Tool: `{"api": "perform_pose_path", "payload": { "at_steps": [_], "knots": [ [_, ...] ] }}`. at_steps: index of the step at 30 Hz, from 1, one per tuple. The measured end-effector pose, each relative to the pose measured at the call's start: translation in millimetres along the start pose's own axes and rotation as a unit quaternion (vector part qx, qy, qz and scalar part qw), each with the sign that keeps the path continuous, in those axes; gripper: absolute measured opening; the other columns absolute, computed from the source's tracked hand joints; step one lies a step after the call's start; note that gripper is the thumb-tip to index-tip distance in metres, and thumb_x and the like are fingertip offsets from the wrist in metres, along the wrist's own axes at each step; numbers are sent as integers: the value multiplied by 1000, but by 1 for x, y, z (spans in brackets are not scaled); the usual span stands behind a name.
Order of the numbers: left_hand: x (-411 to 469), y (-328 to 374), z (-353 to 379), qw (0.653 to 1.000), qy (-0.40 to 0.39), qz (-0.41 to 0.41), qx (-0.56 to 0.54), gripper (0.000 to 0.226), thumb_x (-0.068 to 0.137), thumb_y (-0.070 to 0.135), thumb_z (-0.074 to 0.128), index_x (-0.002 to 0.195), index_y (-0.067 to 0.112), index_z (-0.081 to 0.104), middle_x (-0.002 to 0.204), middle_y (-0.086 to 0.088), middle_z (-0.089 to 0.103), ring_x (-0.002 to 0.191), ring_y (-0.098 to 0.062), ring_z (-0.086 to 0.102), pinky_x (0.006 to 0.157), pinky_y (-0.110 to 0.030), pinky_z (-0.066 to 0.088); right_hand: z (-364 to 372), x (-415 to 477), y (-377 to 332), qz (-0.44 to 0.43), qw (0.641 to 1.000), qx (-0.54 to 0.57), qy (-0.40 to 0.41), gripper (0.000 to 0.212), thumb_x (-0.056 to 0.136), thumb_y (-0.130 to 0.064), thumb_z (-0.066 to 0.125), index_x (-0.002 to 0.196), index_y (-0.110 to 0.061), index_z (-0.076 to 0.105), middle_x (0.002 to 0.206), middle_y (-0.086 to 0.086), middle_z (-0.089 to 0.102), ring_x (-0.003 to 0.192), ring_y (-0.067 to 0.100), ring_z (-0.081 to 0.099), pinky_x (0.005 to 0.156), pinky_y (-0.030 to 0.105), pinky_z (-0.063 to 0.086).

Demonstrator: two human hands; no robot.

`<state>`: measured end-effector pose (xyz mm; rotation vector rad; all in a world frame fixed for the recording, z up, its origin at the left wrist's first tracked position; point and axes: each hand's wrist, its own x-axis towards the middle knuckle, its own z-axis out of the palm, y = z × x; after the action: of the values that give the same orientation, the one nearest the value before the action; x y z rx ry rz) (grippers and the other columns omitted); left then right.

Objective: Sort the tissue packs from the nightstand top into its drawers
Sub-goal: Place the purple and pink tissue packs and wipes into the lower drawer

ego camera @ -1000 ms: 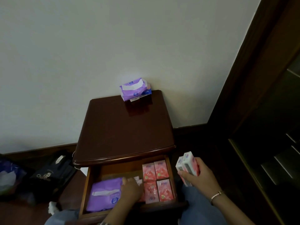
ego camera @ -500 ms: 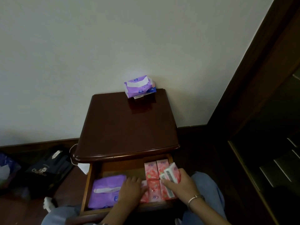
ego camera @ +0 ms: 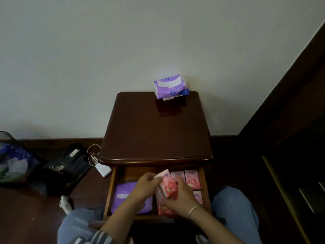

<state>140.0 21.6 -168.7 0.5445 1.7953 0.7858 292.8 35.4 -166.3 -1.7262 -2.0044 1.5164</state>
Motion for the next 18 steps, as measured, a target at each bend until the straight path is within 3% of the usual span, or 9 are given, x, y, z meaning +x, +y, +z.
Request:
{"api": "perform_pose_path", "payload": {
  "at_steps": [2, 5, 8, 11, 14, 18],
  "knots": [
    [8, 4, -11, 1000, 11, -22, -4, 23, 95, 21, 55, 112, 6, 60, 98, -10, 66, 82, -18, 62, 66, -28, 50, -18, -6, 14, -12, 997, -7, 75, 95, 58, -57, 74, 139, -26, 33, 135, -6, 44, 126, 18, 44, 103, 36, 42],
    [17, 10, -20, 996, 3, -82, -21, 23, 98, 27, 48, 100, 8, 60, 89, -9, 67, 80, -20, 64, 64, -29, 48, -42, -15, 48, 16, 979, -8, 202, 69, 74, -38, 73, 133, -19, 43, 132, 4, 49, 124, 24, 46, 100, 32, 41],
    [27, 14, -21, 994, -7, -102, -45, 24, 99, 25, 47, 99, 4, 60, 86, -12, 68, 79, -22, 65, 62, -31, 48, -46, -19, 70, 141, 983, 13, 118, 80, 83, -37, 66, 145, -11, 23, 146, 10, 37, 134, 24, 37, 109, 35, 33],
    [31, 16, -20, 993, -7, -92, -67, 25, 98, 20, 47, 102, -1, 61, 83, -14, 67, 77, -23, 64, 64, -32, 49, -40, -20, 73, 114, 990, 51, 67, 57, 86, -32, 63, 135, -16, 38, 130, 3, 57, 116, 19, 55, 101, 37, 46],
    [24, 15, -24, 992, -15, -91, -86, 26, 99, 22, 45, 103, 1, 60, 89, -15, 66, 82, -23, 63, 70, -33, 48, -40, -20, 67, 109, 990, 29, 83, 44, 89, -33, 58, 128, -20, 42, 123, 1, 60, 111, 18, 58, 95, 35, 49],
    [5, 15, -30, 986, -55, -115, -104, 20, 99, 22, 46, 103, 5, 57, 101, -18, 64, 94, -27, 61, 83, -38, 50, -34, -24, 61, 42, 972, -91, 212, 49, 90, -38, 55, 135, -24, 41, 141, -1, 40, 131, 17, 35, 109, 35, 34]
  ]
}}
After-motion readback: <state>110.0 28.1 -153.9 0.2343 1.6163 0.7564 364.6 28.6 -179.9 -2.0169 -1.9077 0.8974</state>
